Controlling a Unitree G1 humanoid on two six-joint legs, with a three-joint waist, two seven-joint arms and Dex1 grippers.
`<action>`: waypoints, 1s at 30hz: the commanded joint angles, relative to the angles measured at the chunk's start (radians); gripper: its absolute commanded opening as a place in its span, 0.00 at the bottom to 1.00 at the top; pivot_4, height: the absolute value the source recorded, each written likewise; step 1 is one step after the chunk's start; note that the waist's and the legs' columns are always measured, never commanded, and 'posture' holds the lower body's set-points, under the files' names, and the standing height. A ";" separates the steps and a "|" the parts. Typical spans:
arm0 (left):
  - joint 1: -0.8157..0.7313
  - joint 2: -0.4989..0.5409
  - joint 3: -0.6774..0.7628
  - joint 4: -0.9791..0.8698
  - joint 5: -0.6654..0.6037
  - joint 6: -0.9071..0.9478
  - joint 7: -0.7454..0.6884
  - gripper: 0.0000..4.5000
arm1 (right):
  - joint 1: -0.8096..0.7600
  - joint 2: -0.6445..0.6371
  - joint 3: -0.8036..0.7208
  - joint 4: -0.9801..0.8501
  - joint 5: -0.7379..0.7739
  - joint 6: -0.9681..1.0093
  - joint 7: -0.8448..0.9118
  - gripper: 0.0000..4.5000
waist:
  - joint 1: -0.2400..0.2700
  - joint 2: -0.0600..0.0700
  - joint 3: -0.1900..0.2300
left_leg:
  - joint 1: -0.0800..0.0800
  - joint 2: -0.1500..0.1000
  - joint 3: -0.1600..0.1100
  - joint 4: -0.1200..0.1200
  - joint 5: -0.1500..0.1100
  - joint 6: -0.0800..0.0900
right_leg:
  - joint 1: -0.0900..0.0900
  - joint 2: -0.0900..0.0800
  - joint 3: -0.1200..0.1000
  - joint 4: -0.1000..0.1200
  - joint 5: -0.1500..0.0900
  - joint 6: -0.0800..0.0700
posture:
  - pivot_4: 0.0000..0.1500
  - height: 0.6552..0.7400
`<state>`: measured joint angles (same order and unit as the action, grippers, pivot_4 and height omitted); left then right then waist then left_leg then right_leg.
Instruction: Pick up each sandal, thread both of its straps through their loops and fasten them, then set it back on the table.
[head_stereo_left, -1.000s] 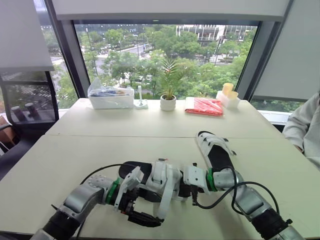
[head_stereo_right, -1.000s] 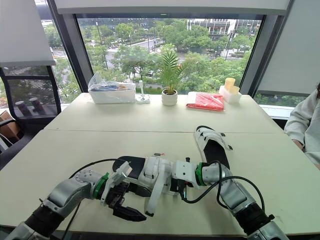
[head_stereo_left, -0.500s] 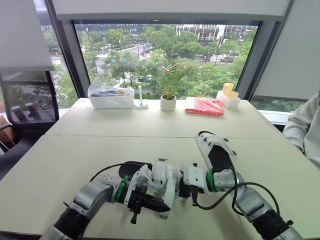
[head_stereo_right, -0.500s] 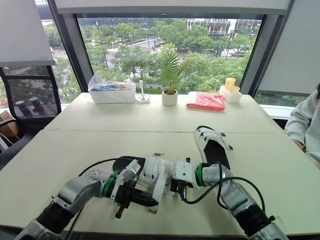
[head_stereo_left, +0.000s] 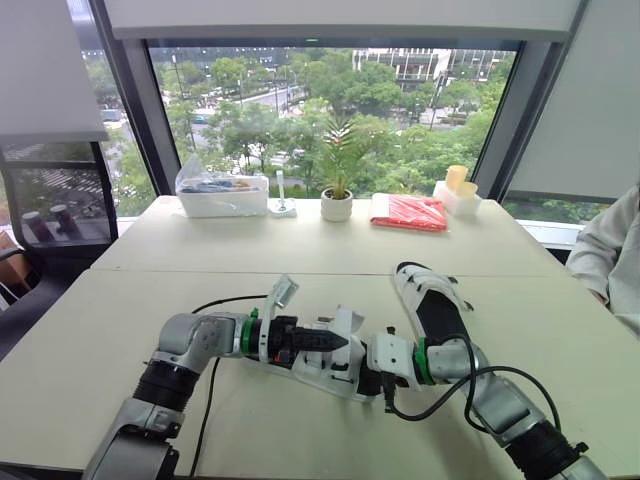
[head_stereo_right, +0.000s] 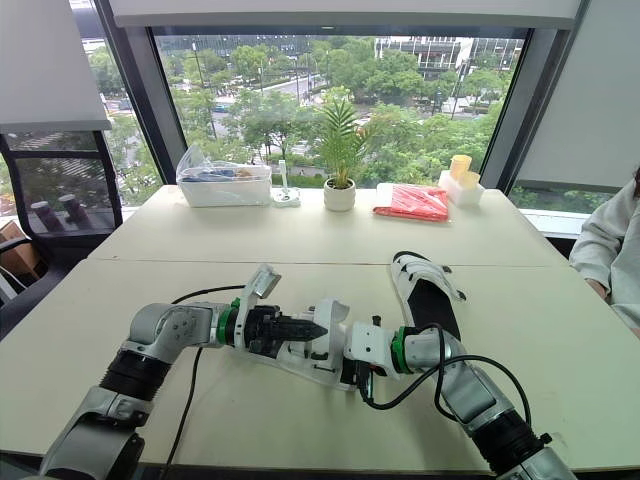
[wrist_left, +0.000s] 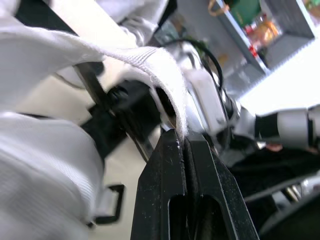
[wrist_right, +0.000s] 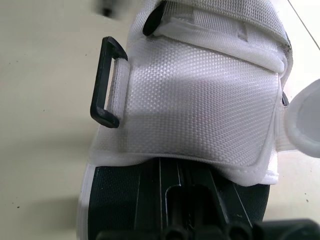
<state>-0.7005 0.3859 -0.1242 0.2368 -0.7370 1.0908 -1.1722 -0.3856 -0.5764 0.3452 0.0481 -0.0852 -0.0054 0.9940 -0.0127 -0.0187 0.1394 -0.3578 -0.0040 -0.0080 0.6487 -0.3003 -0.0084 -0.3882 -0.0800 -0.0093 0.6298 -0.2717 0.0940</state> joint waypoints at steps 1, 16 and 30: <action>-0.007 -0.015 0.013 0.018 0.009 -0.013 0.011 0.01 | 0.076 -0.011 0.095 0.062 -0.066 0.058 0.033 0.00 | 0.000 0.000 0.000 | 0.000 0.000 0.000 0.000 0.000 0.000 | 0.000 0.000 0.000 0.000 0.000 0.000 | 1.00 0.97; 0.043 -0.039 -0.043 0.008 0.075 -0.084 0.021 0.01 | 0.083 -0.009 0.092 0.050 -0.063 0.074 0.025 0.00 | 0.000 0.000 0.000 | 0.000 0.000 0.000 -0.001 0.000 0.000 | 0.000 -0.003 0.000 -0.001 -0.001 -0.002 | 1.00 0.97; -0.003 -0.087 -0.068 0.124 0.140 -0.169 -0.032 0.01 | 0.087 -0.005 0.101 0.035 -0.067 0.082 0.025 0.00 | 0.001 0.000 0.000 | 0.000 0.000 0.000 -0.001 0.000 0.000 | 0.000 -0.005 0.000 -0.001 -0.002 -0.003 | 1.00 0.97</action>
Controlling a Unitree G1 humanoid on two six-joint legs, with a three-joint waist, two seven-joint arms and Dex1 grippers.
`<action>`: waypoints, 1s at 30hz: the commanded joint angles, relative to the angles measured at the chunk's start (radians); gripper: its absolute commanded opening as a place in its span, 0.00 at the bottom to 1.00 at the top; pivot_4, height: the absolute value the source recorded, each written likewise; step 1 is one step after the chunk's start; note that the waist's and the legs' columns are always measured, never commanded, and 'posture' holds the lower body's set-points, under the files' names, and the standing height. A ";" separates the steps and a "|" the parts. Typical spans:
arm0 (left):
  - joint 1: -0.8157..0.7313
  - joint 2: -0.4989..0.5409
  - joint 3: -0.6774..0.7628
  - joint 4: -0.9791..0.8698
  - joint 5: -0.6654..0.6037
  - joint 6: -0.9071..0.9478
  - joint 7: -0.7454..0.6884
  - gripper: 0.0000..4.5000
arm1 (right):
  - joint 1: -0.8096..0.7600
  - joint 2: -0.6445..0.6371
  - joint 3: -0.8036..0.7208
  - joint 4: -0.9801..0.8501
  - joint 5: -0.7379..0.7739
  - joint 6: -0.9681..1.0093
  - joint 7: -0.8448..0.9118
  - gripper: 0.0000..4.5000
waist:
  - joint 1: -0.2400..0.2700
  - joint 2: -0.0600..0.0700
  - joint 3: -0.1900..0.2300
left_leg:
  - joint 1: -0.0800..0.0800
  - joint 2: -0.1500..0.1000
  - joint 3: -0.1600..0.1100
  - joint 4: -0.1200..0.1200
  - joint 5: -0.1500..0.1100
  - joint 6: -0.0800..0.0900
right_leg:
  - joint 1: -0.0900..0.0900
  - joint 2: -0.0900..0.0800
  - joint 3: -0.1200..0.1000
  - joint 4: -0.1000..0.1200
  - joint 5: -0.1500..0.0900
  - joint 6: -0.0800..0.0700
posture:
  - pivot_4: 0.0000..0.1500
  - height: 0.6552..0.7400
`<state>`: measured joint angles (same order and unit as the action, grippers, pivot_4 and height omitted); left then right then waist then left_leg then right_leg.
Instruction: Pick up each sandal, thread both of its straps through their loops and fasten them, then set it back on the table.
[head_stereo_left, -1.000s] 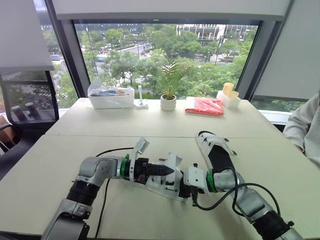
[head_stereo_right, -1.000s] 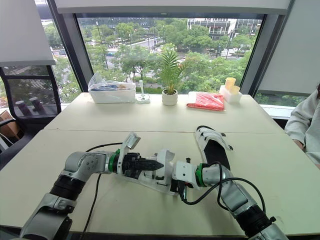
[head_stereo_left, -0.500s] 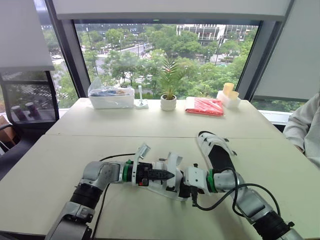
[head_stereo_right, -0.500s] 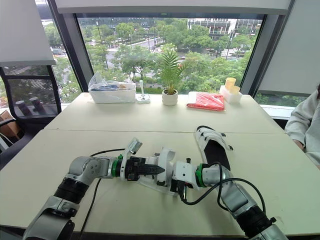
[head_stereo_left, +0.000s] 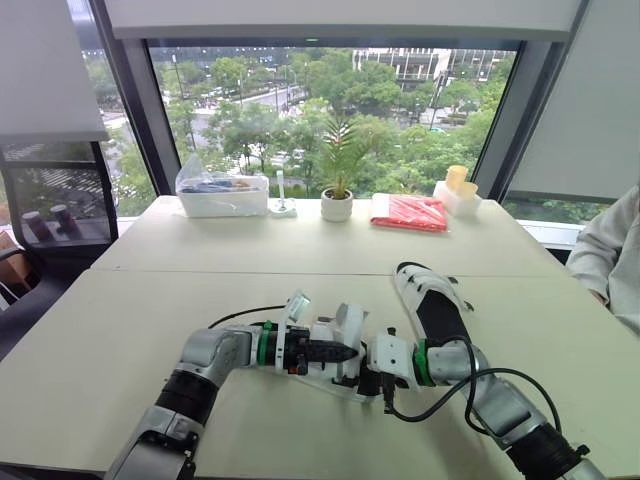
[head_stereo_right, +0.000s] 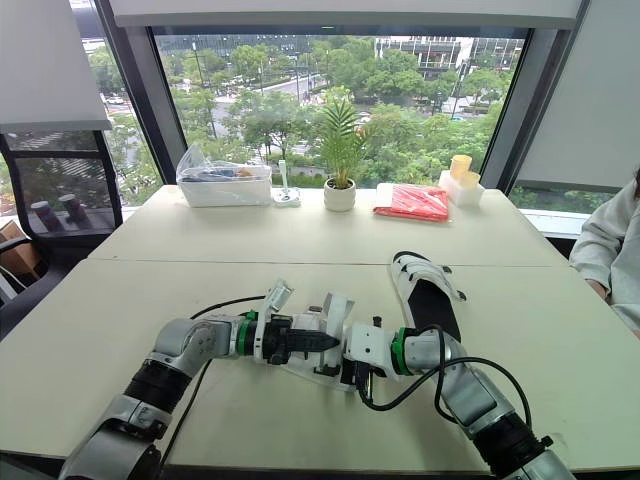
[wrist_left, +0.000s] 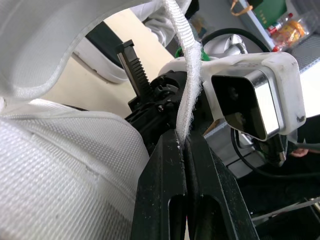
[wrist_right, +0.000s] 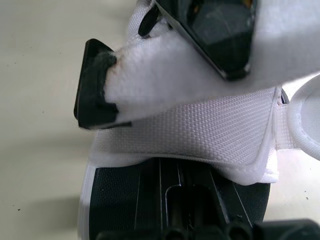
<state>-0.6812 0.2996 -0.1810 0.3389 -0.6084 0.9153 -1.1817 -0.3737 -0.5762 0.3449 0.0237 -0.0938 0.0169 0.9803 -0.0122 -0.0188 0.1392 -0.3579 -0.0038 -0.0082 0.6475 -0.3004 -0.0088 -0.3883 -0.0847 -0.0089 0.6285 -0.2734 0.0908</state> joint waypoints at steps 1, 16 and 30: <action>-0.031 0.003 -0.010 0.035 0.012 0.009 -0.034 0.01 | 0.078 -0.006 0.101 0.057 -0.059 0.060 0.039 0.00 | 0.000 0.000 0.000 | 0.000 0.000 0.000 0.000 0.000 0.000 | 0.000 0.000 0.000 0.000 0.000 0.000 | 1.00 0.97; -0.114 0.016 -0.013 0.212 0.104 -0.094 -0.130 0.01 | 0.086 -0.005 0.105 0.044 -0.060 0.069 0.035 0.00 | 0.000 0.000 0.000 | 0.000 0.000 0.000 0.000 0.000 0.000 | 0.000 0.000 0.000 0.000 0.000 0.000 | 1.00 0.97; -0.130 0.017 -0.033 0.217 0.138 -0.110 -0.233 0.01 | 0.099 -0.011 0.103 0.029 -0.059 0.081 0.030 0.00 | -0.001 0.000 0.000 | -0.001 0.000 0.000 -0.001 0.000 0.001 | -0.001 0.000 0.000 -0.001 0.000 0.000 | 1.00 0.97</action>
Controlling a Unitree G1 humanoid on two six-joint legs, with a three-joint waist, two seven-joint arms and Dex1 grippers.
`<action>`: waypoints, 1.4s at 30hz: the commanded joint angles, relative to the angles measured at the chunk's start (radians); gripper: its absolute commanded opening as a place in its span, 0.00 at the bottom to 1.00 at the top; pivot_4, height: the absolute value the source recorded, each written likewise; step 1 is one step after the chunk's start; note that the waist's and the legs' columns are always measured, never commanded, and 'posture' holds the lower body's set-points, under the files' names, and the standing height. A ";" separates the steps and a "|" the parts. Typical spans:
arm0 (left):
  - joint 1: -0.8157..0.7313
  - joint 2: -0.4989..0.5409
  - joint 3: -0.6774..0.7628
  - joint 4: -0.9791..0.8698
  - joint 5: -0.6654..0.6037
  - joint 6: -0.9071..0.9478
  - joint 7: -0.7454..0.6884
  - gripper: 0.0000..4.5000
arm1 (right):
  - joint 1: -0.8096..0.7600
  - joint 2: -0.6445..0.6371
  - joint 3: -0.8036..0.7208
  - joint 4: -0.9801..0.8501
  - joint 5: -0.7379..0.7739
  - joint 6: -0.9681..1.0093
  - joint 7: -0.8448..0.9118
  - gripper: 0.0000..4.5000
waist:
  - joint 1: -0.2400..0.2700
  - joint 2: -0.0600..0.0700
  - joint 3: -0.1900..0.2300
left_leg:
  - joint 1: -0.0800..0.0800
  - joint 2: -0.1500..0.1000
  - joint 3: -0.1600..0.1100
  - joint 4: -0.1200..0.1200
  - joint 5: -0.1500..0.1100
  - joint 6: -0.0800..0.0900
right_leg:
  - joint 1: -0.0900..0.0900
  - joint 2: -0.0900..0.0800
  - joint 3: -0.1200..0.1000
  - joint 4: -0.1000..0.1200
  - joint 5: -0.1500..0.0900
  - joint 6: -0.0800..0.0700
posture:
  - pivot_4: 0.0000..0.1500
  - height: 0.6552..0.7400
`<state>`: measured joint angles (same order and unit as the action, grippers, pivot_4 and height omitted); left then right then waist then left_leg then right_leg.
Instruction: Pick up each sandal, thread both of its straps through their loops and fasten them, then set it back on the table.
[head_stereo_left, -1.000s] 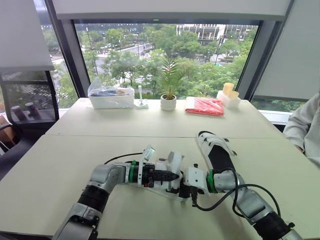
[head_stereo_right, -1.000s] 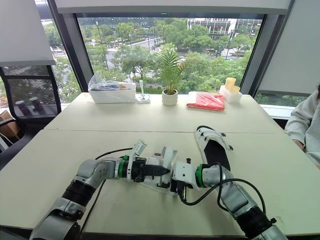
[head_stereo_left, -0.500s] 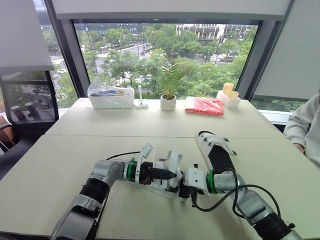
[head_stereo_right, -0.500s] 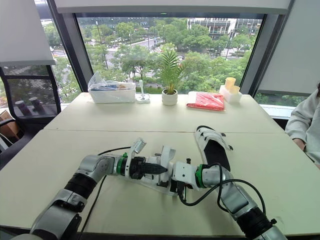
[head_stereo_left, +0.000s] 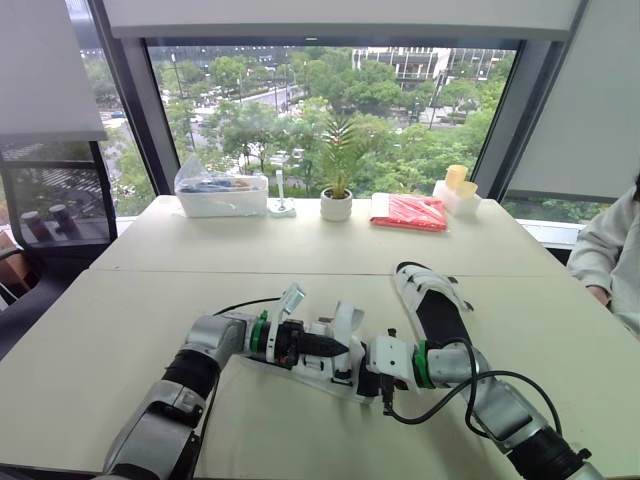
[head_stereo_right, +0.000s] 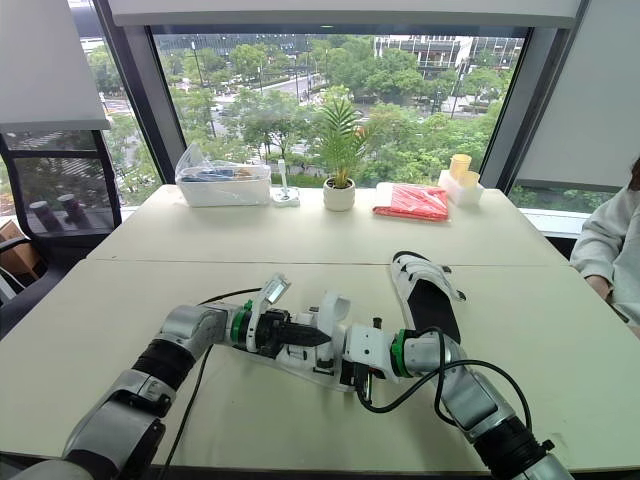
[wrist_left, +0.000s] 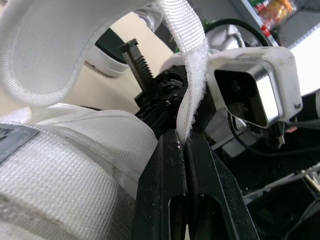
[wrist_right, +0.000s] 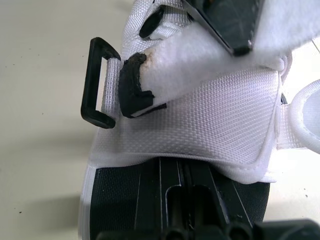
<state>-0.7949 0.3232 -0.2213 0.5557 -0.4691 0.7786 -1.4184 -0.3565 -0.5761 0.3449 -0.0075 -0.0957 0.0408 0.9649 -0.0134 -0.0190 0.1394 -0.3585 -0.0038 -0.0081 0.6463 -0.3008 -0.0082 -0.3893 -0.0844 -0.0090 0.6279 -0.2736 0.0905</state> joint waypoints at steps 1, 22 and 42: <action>-0.027 -0.014 0.024 0.004 -0.013 0.043 0.011 0.01 | 0.082 -0.011 0.103 0.060 -0.056 0.058 0.045 0.00 | 0.000 0.000 0.000 | 0.000 0.000 0.000 0.000 0.000 0.000 | 0.000 0.000 0.000 0.000 0.000 0.000 | 1.00 0.97; 0.004 0.032 -0.017 -0.088 -0.022 0.143 -0.070 0.01 | 0.083 -0.005 0.109 0.063 -0.060 0.055 0.042 0.00 | 0.000 0.000 0.001 | -0.001 0.000 0.000 0.000 0.000 0.001 | -0.001 0.000 0.000 0.000 0.000 0.000 | 1.00 0.97; 0.010 -0.034 -0.038 0.023 0.102 -0.156 -0.094 0.01 | 0.085 -0.002 0.116 0.057 -0.060 0.058 0.046 0.00 | 0.000 0.000 0.000 | -0.001 0.000 0.000 -0.001 -0.001 0.001 | -0.001 -0.002 0.000 -0.001 -0.001 -0.001 | 1.00 0.97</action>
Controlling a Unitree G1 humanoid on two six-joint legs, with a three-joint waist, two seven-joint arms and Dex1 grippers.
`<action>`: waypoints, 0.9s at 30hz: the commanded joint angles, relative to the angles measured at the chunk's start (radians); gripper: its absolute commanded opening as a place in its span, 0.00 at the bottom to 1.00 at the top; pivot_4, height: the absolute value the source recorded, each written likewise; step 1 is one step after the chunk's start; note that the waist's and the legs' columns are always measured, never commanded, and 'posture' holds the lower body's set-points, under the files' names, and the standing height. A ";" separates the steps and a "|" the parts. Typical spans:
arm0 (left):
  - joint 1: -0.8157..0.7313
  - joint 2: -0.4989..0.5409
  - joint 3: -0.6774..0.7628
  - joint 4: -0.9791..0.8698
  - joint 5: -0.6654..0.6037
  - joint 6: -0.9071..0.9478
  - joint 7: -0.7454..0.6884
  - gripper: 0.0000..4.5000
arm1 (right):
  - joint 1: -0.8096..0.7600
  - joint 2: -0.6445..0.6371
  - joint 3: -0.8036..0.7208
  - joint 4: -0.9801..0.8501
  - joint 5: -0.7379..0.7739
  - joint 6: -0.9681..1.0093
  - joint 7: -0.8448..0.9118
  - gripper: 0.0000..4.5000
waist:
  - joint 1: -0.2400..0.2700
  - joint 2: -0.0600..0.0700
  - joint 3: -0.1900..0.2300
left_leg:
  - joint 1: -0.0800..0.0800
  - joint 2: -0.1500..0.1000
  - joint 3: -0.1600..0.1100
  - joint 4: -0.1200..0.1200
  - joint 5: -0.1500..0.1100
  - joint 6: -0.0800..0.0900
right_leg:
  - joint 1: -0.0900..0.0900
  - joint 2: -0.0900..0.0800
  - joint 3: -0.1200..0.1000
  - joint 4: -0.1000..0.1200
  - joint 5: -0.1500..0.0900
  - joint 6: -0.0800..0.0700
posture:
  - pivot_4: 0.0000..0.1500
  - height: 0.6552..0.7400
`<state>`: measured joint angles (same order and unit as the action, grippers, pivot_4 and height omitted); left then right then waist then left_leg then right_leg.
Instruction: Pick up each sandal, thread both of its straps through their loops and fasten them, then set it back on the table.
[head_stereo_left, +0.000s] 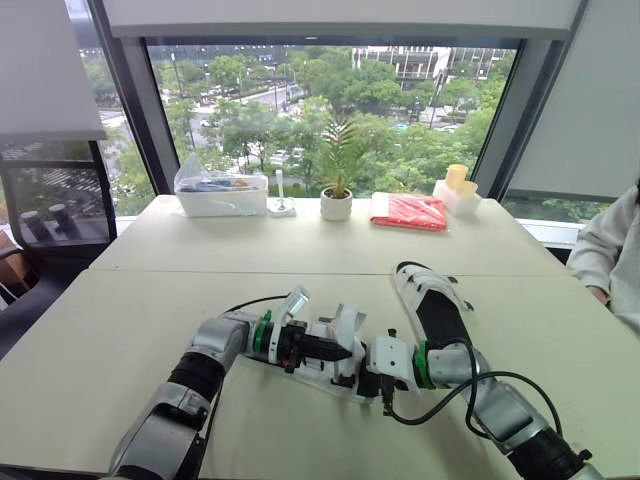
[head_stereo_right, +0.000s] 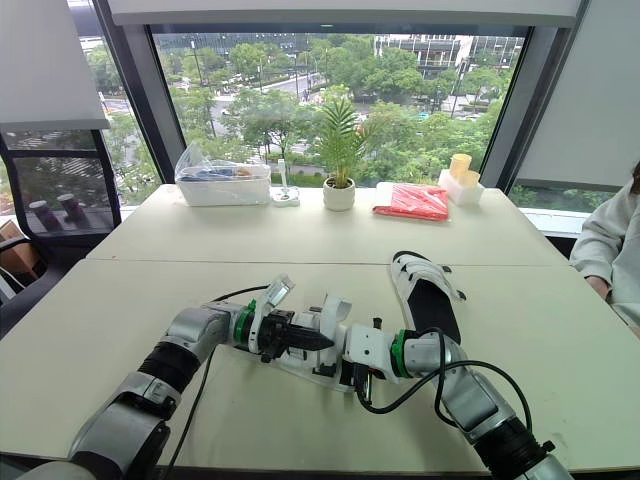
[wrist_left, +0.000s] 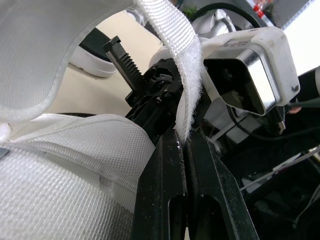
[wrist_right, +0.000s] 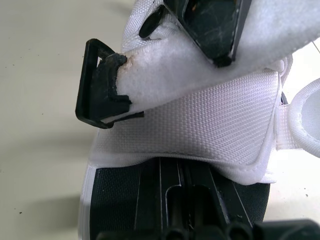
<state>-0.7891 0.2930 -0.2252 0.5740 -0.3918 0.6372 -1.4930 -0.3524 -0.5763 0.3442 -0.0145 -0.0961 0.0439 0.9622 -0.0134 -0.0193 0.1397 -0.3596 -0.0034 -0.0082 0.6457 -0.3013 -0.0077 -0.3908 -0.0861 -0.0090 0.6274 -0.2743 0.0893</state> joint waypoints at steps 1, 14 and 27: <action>0.003 -0.004 -0.034 0.005 0.027 -0.016 -0.023 0.01 | 0.081 -0.002 0.117 0.063 -0.060 0.055 0.048 0.00 | 0.000 0.000 0.000 | 0.000 0.000 0.000 0.000 0.000 0.000 | 0.000 0.000 0.000 0.000 0.000 0.000 | 1.00 0.97; -0.009 0.058 -0.060 0.033 0.070 -0.084 -0.113 0.01 | 0.080 -0.001 0.121 0.065 -0.063 0.051 0.051 0.00 | -0.001 0.000 0.000 | 0.000 0.000 0.000 -0.001 0.000 0.000 | 0.000 0.000 0.000 0.000 0.000 -0.001 | 1.00 0.97; -0.067 0.049 -0.101 0.118 0.081 -0.167 -0.121 0.01 | 0.080 -0.001 0.123 0.058 -0.062 0.055 0.054 0.00 | -0.001 0.000 0.000 | 0.000 0.000 0.000 -0.001 0.000 0.001 | 0.000 -0.001 0.000 -0.001 -0.001 -0.001 | 1.00 0.97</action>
<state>-0.8473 0.3267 -0.2834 0.6864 -0.3266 0.4764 -1.6117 -0.3509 -0.5751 0.3442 -0.0168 -0.0967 0.0441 0.9622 -0.0142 -0.0194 0.1396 -0.3598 -0.0033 -0.0081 0.6446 -0.3018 -0.0070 -0.3912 -0.0868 -0.0093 0.6266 -0.2748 0.0884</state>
